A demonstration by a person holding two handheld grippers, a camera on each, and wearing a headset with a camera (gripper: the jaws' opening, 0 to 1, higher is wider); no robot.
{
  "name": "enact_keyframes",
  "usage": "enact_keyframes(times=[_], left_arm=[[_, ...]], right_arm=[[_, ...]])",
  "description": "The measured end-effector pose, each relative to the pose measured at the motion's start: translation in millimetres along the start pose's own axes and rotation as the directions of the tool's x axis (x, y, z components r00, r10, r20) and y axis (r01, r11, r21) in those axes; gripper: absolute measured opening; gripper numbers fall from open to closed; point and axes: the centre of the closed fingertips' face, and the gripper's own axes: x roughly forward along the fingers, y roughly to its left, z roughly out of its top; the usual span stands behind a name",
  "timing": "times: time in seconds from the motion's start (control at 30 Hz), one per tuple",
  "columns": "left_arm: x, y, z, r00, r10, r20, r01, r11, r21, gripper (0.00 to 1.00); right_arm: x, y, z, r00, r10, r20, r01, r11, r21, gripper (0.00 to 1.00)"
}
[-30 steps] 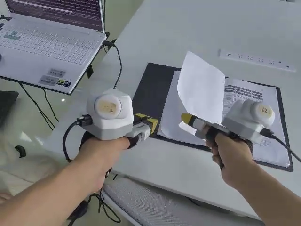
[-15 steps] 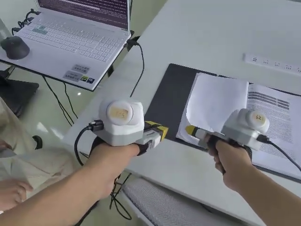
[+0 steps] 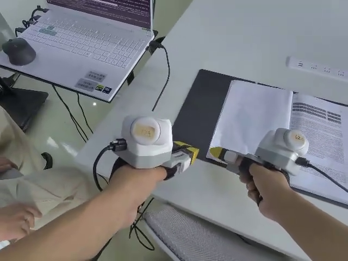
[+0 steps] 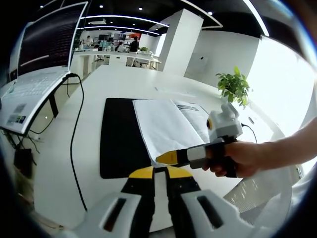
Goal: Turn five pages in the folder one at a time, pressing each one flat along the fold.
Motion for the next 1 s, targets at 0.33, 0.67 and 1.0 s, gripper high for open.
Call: enact_keyframes(times=[0.33, 0.67, 1.0], left_arm=[[23.1, -7.7, -0.4, 0.9993, -0.027, -0.025, 0.028, 0.999, 0.022, 0.05], [78.0, -22.0, -0.1, 0.9977, -0.053, -0.042, 0.056, 0.996, 0.074, 0.00], [108.3, -23.1, -9.6, 0.9961, -0.023, -0.085, 0.028, 0.998, 0.062, 0.00]], right_arm=[[-37.7, 17.0, 40.8, 0.9896, 0.076, 0.122, -0.078, 0.997, 0.013, 0.09], [-97.5, -14.5, 101.4, 0.9646, 0.021, 0.263, -0.026, 1.000, 0.015, 0.09], [-107.3, -74.8, 114.5, 0.9702, -0.041, 0.239, 0.023, 0.997, 0.076, 0.06]])
